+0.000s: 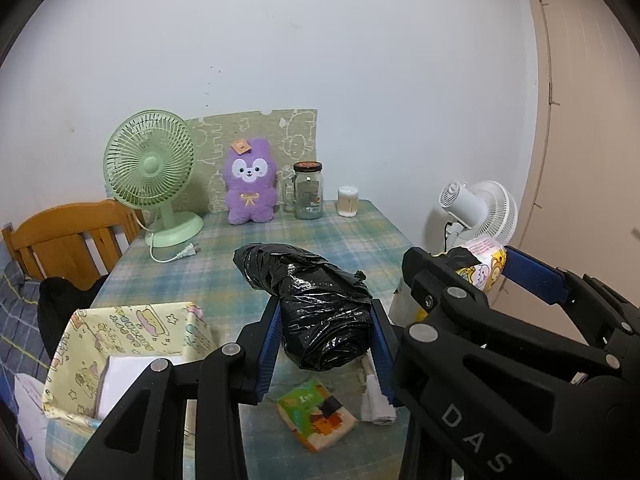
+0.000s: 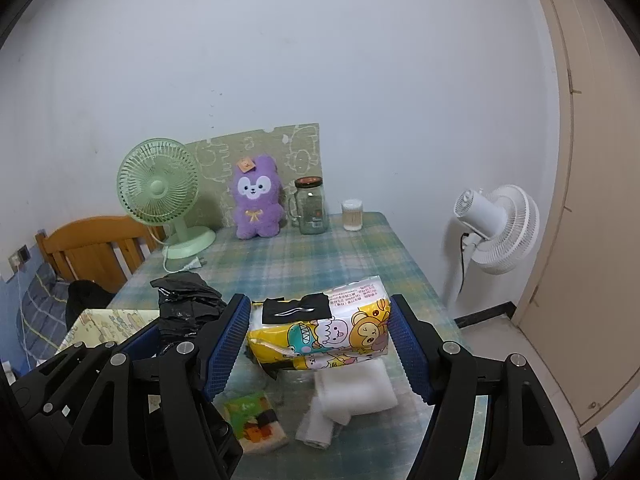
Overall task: Organize soft objects
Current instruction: 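Lift and carry both held items toward the yellow cartoon storage box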
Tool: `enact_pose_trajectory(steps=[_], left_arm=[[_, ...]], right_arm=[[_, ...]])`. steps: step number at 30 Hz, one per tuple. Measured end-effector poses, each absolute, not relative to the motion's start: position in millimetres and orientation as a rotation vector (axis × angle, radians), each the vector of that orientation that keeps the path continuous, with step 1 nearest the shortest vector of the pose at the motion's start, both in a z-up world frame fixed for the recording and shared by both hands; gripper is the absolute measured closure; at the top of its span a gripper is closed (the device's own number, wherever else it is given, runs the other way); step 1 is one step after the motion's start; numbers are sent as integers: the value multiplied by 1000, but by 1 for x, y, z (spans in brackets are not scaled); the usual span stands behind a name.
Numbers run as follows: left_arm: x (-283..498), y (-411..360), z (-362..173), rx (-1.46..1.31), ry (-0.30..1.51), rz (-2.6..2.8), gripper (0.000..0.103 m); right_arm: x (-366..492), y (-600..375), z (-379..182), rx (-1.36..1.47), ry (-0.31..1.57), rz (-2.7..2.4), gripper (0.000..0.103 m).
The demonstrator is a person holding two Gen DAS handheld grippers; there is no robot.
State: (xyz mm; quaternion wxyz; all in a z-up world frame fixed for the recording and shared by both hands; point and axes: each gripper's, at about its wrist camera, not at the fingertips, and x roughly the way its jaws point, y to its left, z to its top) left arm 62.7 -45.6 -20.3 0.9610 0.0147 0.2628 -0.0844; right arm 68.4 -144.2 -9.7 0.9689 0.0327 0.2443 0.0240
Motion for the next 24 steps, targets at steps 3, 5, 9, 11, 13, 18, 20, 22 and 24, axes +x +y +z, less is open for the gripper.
enact_pose_trajectory(steps=[3, 5, 9, 11, 13, 18, 20, 22, 24], left_arm=[[65, -37, -18, 30, 530, -160, 61], [65, -31, -16, 26, 524, -153, 61], [68, -19, -12, 18, 512, -139, 61], [69, -11, -10, 18, 506, -129, 61], [70, -3, -8, 19, 503, -122, 61], [73, 14, -7, 14, 504, -108, 60], [74, 21, -8, 9, 508, -105, 60], [76, 27, -8, 5, 509, -97, 60], [77, 34, -10, -1, 513, -87, 60]], right_arm=[[71, -135, -7, 64, 496, 62, 30], [73, -128, -5, 61, 495, 75, 30], [78, -115, 0, 54, 485, 97, 30], [80, -108, 1, 58, 485, 119, 30], [83, -100, 3, 57, 481, 133, 30], [90, -83, 4, 59, 485, 169, 30], [92, -74, 3, 56, 489, 185, 30], [94, -66, 2, 53, 491, 204, 30], [97, -58, 1, 48, 495, 221, 30]])
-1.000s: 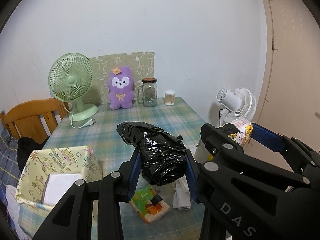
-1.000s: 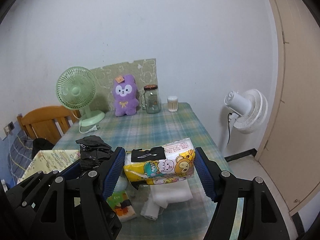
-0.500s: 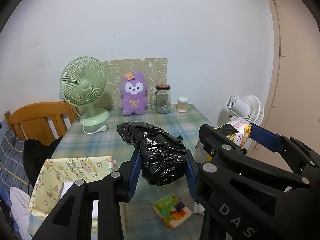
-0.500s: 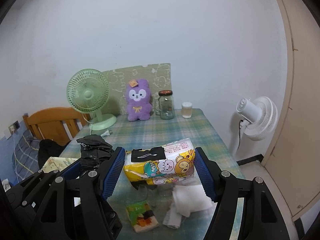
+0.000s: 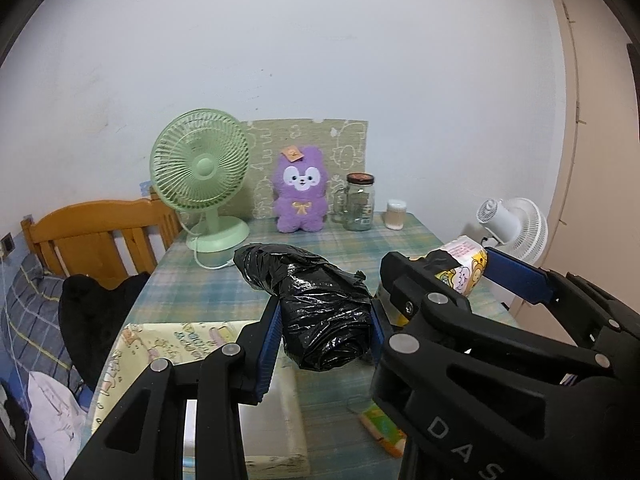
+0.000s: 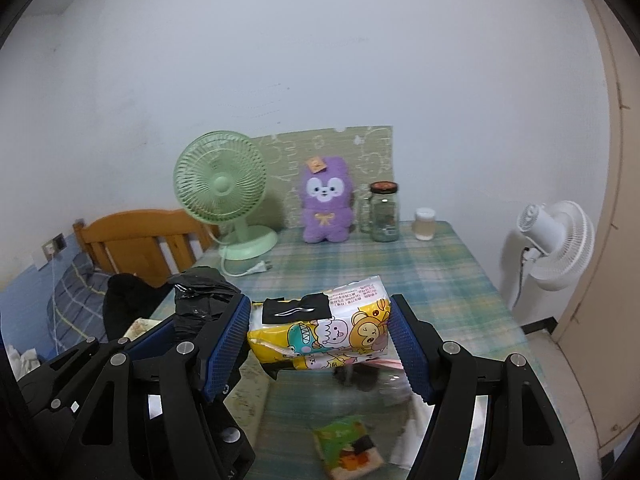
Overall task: Organize soft objects
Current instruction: 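Lift and carry both held items toward the yellow cartoon storage box, then lower both items into the storage box and open both tools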
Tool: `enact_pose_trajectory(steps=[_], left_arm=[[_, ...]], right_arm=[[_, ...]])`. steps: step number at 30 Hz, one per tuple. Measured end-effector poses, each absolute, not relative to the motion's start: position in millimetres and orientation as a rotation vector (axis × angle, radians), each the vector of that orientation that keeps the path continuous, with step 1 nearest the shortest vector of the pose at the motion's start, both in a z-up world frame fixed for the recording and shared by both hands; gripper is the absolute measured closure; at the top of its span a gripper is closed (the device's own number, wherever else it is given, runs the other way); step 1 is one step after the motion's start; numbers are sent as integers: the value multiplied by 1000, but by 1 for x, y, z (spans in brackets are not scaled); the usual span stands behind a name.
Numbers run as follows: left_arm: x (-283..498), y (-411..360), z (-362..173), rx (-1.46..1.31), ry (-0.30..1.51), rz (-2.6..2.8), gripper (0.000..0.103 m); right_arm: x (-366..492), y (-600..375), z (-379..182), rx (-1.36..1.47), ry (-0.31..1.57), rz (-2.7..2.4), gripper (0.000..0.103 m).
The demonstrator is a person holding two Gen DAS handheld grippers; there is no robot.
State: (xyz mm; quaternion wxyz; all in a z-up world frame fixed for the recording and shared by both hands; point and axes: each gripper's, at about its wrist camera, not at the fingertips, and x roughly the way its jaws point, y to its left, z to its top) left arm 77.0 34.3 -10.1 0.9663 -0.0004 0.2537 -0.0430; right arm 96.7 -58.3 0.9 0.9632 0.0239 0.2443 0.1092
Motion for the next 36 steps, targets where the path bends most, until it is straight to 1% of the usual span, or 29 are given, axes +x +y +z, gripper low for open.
enact_pose_trajectory(steps=[10, 20, 31, 32, 33, 34, 36], left_arm=[[83, 70, -30, -42, 579, -22, 60], [84, 101, -55, -62, 648, 51, 60], [85, 126, -76, -84, 726, 116, 58], [85, 129, -78, -93, 735, 122, 56], [86, 132, -80, -101, 744, 127, 50], [87, 135, -81, -115, 753, 135, 46], [87, 141, -82, -134, 756, 148, 35]], right_arm=[[110, -20, -16, 28, 523, 295, 30], [121, 16, -44, 9, 594, 374, 30], [127, 49, -66, -26, 639, 444, 30], [126, 53, -67, -39, 628, 441, 30], [126, 55, -67, -45, 625, 443, 30], [126, 58, -68, -52, 625, 445, 30], [126, 62, -68, -59, 625, 457, 30]])
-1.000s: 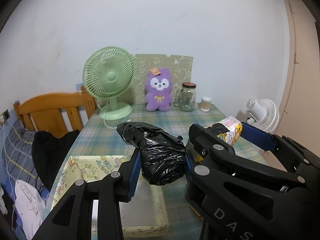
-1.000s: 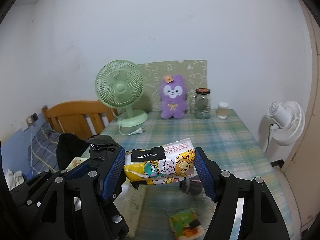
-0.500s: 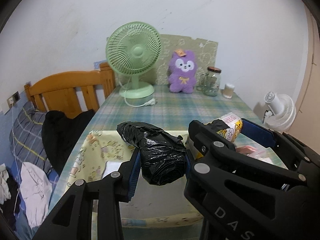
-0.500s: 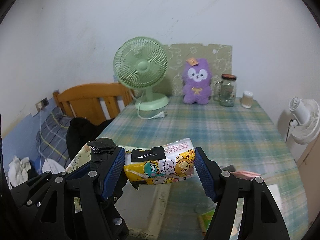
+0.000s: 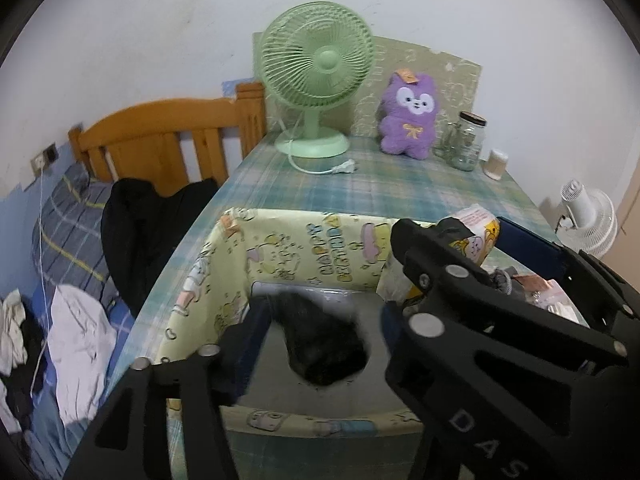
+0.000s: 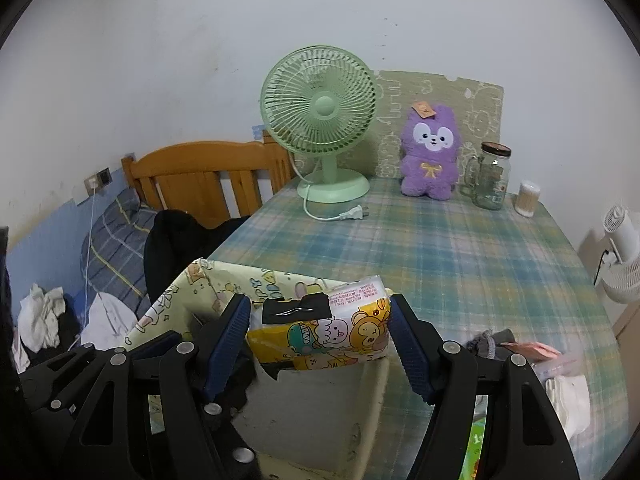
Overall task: Organize soft objects
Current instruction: 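Lower both items into the storage box and open both tools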
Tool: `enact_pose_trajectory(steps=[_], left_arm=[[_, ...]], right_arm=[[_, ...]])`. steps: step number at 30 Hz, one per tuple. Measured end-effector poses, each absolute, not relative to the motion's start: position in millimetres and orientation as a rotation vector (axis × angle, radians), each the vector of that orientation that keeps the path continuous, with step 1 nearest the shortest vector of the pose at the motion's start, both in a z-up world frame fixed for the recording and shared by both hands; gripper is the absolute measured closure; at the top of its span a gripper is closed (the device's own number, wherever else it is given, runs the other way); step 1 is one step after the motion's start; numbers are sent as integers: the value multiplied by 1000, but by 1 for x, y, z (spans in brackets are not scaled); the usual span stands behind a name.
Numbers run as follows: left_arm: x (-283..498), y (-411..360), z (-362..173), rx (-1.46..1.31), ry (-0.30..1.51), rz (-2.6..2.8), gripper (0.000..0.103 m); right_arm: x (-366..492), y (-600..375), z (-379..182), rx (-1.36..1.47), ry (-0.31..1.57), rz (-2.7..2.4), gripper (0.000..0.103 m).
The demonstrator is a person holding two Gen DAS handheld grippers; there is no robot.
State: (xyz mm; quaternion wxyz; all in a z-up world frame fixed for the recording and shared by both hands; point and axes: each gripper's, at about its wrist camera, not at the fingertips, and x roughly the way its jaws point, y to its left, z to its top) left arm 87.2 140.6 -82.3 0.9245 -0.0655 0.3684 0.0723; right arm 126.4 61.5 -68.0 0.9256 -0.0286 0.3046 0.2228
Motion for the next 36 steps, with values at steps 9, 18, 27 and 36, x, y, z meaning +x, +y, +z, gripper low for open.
enact_pose_trajectory(steps=[9, 18, 27, 36], left_arm=[[90, 158, -84, -115, 766, 208, 24], [94, 160, -89, -104, 774, 181, 13], [92, 151, -80, -89, 737, 154, 11], [84, 138, -66, -79, 683, 141, 9]], right_arm=[[133, 83, -70, -73, 638, 513, 29], [144, 93, -83, -46, 708, 530, 5], [139, 84, -73, -66, 678, 482, 4], [128, 70, -56, -90, 643, 445, 4]])
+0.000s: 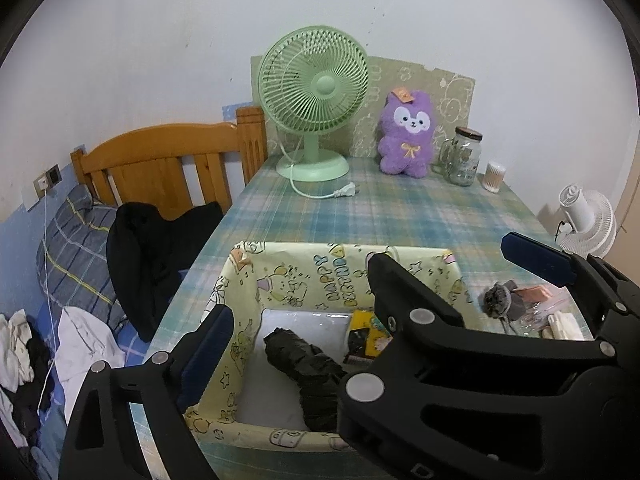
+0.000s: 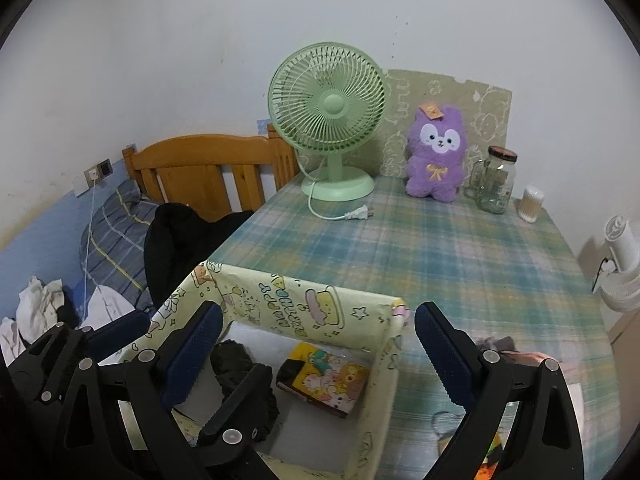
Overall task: Organize soft objects
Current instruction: 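Lower both items into the storage box and open both tools, then withdraw both tools from the box back toward the remaining pile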
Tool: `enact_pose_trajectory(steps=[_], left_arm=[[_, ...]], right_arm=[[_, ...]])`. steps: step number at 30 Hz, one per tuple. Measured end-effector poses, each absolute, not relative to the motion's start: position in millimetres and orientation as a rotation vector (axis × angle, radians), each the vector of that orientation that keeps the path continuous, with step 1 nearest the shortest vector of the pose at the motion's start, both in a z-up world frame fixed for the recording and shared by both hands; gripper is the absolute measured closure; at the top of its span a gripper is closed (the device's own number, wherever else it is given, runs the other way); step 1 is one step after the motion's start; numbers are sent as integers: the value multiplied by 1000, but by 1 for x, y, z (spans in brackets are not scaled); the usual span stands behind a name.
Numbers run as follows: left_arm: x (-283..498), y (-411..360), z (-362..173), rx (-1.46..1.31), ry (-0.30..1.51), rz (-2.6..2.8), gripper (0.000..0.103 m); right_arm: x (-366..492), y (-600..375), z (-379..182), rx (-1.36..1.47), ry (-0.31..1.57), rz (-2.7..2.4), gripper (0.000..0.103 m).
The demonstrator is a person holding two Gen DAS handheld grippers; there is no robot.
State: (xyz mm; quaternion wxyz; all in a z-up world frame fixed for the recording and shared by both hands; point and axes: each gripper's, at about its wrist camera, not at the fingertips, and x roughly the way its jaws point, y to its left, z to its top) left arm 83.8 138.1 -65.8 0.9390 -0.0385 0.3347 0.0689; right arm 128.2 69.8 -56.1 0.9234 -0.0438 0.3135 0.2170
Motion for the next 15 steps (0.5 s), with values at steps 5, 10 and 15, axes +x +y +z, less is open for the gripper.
enact_pose_trajectory(steps=[5, 10, 15], left_arm=[[78, 126, -55, -65, 650, 137, 9], [70, 116, -45, -60, 620, 136, 9], [64, 104, -36, -48, 598, 133, 9]], right_arm=[[121, 58, -46, -83, 628, 432, 4], [113, 48, -34, -77, 609, 421, 4], [105, 37, -24, -78, 588, 410, 4]])
